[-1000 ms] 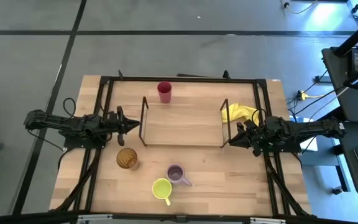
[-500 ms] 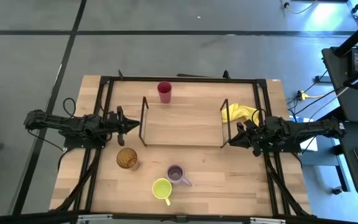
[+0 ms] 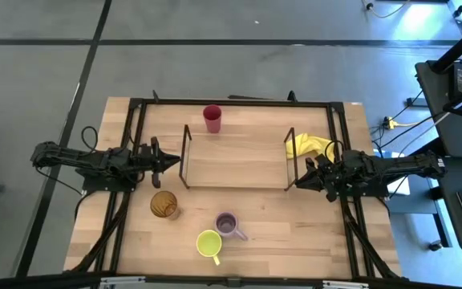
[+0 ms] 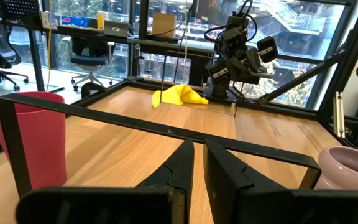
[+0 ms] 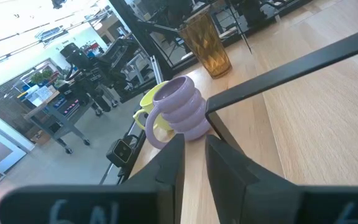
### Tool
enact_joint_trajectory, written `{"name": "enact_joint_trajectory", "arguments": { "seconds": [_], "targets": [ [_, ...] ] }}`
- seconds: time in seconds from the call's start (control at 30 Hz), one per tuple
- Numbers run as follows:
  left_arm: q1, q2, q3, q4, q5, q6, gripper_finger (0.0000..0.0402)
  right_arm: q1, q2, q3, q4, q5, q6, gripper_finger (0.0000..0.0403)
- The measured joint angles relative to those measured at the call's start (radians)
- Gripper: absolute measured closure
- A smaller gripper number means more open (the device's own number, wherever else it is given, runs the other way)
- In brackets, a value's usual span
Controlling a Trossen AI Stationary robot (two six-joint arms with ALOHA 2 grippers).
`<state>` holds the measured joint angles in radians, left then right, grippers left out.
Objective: Stack small to large cups/mugs on shelf
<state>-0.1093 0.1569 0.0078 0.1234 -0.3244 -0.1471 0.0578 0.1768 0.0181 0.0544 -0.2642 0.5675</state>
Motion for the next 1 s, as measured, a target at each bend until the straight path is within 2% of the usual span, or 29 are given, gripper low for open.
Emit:
{"name": "enact_joint_trajectory", "arguments": {
  "seconds": [0.27,0.43,0.57,1.0],
  "targets": [
    [0.0,0.0,0.0,0.0,0.0,0.0,0.0369,0.0,0.0,0.0,0.008,0.012,0.0,0.0336],
    [0.0,0.0,0.0,0.0,-0.002,0.0,0.0369,-0.001,-0.001,0.001,0.135,0.235,0.0,0.0336],
    [0.0,0.0,0.0,0.0,0.0,0.0,0.0369,-0.001,0.0,0.001,0.156,0.317,-0.001,0.0336],
    [0.0,0.0,0.0,0.0,0.0,0.0,0.0369,0.0,0.0,0.001,0.153,0.326,0.0,0.0336]
  ]
}}
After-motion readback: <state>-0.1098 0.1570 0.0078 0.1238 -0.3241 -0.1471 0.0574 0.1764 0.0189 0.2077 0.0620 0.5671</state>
